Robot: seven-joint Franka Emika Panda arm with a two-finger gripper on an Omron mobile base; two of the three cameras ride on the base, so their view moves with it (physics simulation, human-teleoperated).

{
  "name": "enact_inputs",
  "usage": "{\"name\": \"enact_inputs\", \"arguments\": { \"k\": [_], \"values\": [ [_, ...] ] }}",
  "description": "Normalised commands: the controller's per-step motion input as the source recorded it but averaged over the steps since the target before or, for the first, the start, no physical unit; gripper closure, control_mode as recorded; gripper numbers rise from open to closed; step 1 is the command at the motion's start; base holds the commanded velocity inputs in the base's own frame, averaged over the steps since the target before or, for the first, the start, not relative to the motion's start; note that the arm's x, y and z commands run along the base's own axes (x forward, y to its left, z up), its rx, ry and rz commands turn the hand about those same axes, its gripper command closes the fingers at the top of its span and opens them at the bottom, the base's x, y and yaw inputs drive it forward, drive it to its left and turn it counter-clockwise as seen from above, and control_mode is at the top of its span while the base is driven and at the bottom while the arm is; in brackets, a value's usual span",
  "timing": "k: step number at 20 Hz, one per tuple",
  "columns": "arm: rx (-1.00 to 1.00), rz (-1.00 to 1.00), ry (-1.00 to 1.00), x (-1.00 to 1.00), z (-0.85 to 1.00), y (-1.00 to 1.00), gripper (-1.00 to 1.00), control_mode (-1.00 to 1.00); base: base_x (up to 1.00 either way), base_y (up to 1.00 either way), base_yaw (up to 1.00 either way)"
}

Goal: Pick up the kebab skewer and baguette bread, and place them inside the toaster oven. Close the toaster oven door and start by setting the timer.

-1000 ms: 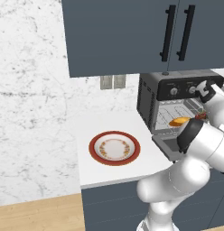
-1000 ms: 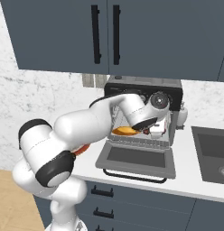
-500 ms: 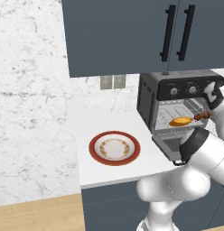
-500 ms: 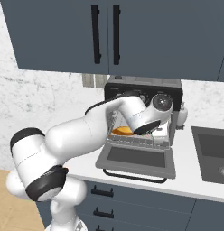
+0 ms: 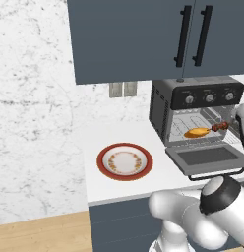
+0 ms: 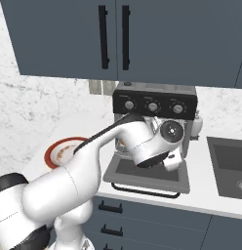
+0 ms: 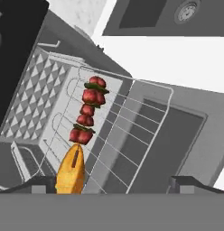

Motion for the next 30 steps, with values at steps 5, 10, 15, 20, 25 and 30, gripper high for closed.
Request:
{"name": "enact_inputs", "arguments": {
  "k": [5, 10, 15, 20, 25, 30],
  "values": [
    [-0.26, 0.35, -0.13, -0.4, 0.0, 0.51, -1.0, -1.0, 0.0, 0.0, 0.0],
    [-0.3, 0.26, -0.16, -0.28, 0.0, 0.42, -1.0, -1.0, 0.0, 0.0, 0.0],
    [-0.3, 0.2, -0.2, -0.09, 0.0, 0.09, -1.0, -1.0, 0.0, 0.0, 0.0],
    [-0.32, 0.18, -0.14, 0.0, 0.0, 0.03, -1.0, -1.0, 0.0, 0.0, 0.0],
    [-0.4, 0.11, 0.01, 0.0, 0.02, 0.0, -1.0, -1.0, 0.0, 0.0, 0.0],
    [-0.39, 0.03, 0.11, -0.06, 0.0, -0.1, -1.0, -1.0, 0.0, 0.0, 0.0]
  ]
}}
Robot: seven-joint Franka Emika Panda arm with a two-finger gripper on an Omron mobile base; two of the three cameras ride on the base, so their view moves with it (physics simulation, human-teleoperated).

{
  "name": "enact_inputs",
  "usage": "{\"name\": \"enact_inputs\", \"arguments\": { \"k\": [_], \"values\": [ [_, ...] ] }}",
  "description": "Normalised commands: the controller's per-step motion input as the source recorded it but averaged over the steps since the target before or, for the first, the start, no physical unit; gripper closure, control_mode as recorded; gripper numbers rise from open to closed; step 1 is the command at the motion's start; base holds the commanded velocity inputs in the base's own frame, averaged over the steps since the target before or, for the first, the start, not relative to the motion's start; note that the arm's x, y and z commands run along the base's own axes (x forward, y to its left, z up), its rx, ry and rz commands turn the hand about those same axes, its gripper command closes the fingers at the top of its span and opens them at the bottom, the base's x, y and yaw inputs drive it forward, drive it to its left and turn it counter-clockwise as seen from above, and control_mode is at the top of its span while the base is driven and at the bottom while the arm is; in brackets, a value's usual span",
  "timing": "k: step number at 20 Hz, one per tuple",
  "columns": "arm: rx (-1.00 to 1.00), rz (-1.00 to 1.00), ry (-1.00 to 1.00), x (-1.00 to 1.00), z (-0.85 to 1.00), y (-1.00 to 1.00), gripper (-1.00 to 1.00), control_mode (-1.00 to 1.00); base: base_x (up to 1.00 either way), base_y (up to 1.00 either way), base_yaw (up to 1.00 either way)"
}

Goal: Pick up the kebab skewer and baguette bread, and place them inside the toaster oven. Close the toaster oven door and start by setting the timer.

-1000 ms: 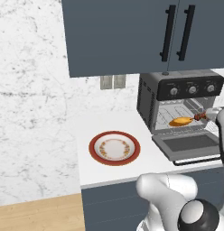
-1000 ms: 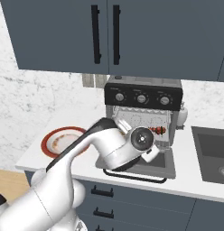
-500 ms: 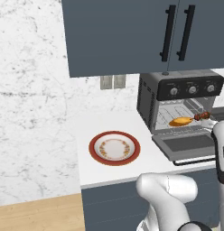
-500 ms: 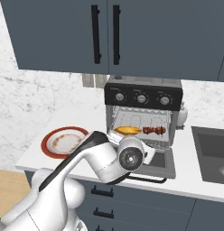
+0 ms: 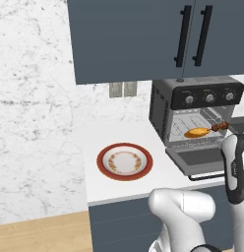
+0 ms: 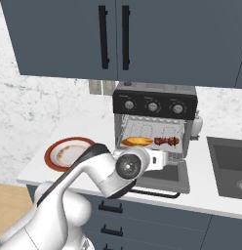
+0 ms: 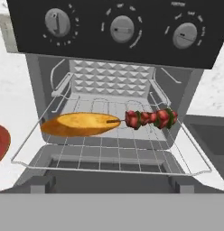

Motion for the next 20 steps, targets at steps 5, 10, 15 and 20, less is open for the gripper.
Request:
{"name": "enact_inputs", "arguments": {
  "k": [5, 10, 15, 20],
  "values": [
    [-0.14, 0.0, 0.12, -0.04, 0.0, -0.22, -1.0, -1.0, 0.0, 0.0, 0.0],
    [0.02, -0.02, 0.02, 0.0, -0.28, -0.09, -1.0, -1.0, 0.0, 0.0, 0.0],
    [0.08, -0.09, 0.05, 0.0, -0.21, 0.0, -1.0, -1.0, 0.0, 0.0, 0.0],
    [0.07, -0.06, 0.04, 0.0, -0.15, 0.0, -1.0, -1.0, 0.0, 0.0, 0.0]
  ]
}}
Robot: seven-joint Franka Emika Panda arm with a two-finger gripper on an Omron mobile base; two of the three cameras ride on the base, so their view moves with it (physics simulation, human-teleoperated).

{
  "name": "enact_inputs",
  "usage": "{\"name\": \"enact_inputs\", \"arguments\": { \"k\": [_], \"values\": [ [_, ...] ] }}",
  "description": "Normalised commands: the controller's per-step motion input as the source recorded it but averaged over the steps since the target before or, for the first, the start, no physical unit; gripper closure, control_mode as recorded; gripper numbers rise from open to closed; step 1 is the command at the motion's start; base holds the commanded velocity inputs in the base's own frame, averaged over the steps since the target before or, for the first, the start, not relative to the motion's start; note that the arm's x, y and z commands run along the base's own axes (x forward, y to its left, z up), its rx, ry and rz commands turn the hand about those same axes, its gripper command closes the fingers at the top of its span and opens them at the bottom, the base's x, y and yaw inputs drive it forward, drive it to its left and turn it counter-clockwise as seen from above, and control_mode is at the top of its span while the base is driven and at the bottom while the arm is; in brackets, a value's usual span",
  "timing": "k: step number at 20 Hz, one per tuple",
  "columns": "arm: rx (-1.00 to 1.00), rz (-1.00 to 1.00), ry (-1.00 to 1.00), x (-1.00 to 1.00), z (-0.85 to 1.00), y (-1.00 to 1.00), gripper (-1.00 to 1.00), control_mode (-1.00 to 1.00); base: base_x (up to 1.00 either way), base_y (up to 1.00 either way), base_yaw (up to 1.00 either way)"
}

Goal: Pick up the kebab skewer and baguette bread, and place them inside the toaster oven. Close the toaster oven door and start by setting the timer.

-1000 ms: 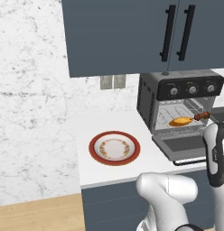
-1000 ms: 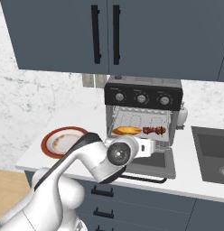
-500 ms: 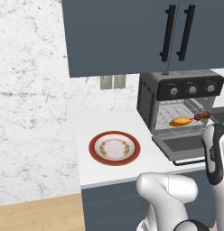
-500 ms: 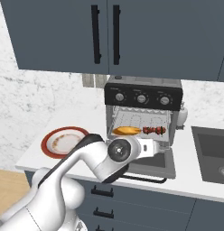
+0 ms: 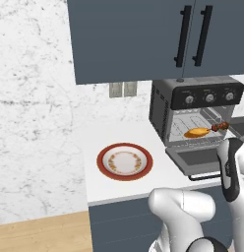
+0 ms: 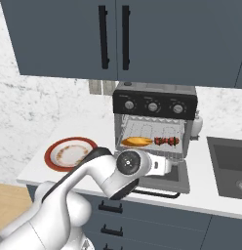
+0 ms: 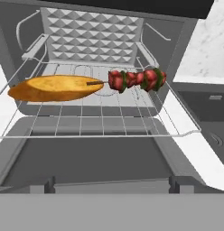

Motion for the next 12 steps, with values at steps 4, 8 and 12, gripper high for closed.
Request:
{"name": "enact_inputs", "arguments": {
  "k": [4, 8, 12],
  "values": [
    [0.06, -0.04, 0.0, 0.0, -0.11, 0.0, -1.0, -1.0, 0.0, 0.0, 0.0],
    [0.07, -0.02, 0.04, 0.0, -0.04, 0.0, -1.0, -1.0, 0.0, 0.0, 0.0],
    [0.03, 0.0, 0.0, 0.04, -0.04, 0.0, -1.0, -1.0, 0.0, 0.0, 0.0]
  ]
}}
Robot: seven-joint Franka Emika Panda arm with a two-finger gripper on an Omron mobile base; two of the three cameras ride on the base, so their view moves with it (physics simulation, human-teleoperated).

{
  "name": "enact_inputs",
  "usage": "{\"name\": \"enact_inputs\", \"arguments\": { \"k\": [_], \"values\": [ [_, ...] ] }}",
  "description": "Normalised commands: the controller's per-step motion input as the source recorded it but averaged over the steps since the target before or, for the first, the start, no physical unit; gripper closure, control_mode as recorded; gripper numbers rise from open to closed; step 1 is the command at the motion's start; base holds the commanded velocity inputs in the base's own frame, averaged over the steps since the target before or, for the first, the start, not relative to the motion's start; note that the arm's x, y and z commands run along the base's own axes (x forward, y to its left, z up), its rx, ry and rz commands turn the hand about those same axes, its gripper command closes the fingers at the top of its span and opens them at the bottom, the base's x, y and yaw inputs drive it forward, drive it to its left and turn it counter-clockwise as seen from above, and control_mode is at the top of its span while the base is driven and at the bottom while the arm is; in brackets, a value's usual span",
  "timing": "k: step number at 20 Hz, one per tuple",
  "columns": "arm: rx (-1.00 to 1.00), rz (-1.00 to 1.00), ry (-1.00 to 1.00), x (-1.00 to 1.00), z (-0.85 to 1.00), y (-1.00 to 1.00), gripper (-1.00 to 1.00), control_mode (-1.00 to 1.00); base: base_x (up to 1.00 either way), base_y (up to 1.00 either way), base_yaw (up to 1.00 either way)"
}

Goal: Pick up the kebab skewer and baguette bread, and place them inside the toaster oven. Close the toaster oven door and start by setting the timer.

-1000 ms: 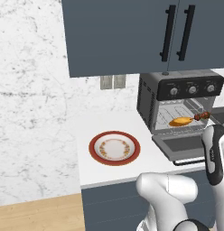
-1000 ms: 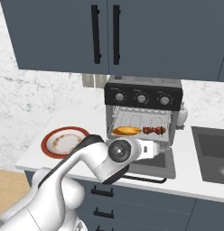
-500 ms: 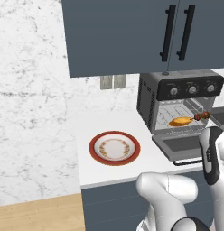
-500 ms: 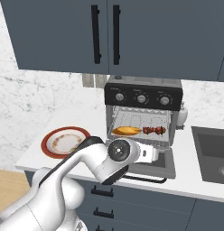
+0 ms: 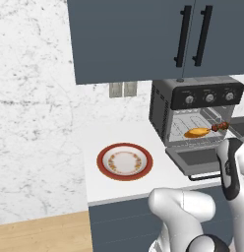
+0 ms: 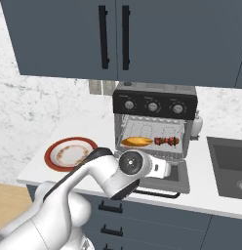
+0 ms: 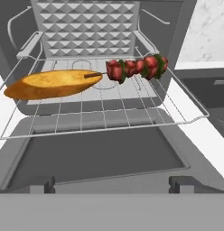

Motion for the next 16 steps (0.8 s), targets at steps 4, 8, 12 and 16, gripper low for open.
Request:
{"name": "enact_inputs", "arguments": {
  "k": [4, 8, 12, 16],
  "values": [
    [0.0, 0.0, -0.05, 0.17, -0.01, 0.01, -1.0, -1.0, 0.0, 0.0, 0.0],
    [0.0, 0.0, -0.03, 0.28, -0.13, 0.08, -1.0, -1.0, 0.0, 0.0, 0.0],
    [0.0, 0.0, -0.01, 0.32, -0.12, 0.09, -1.0, -1.0, 0.0, 0.0, 0.0],
    [0.0, 0.0, 0.0, 0.24, -0.08, 0.07, -1.0, -1.0, 0.0, 0.0, 0.0]
  ]
}}
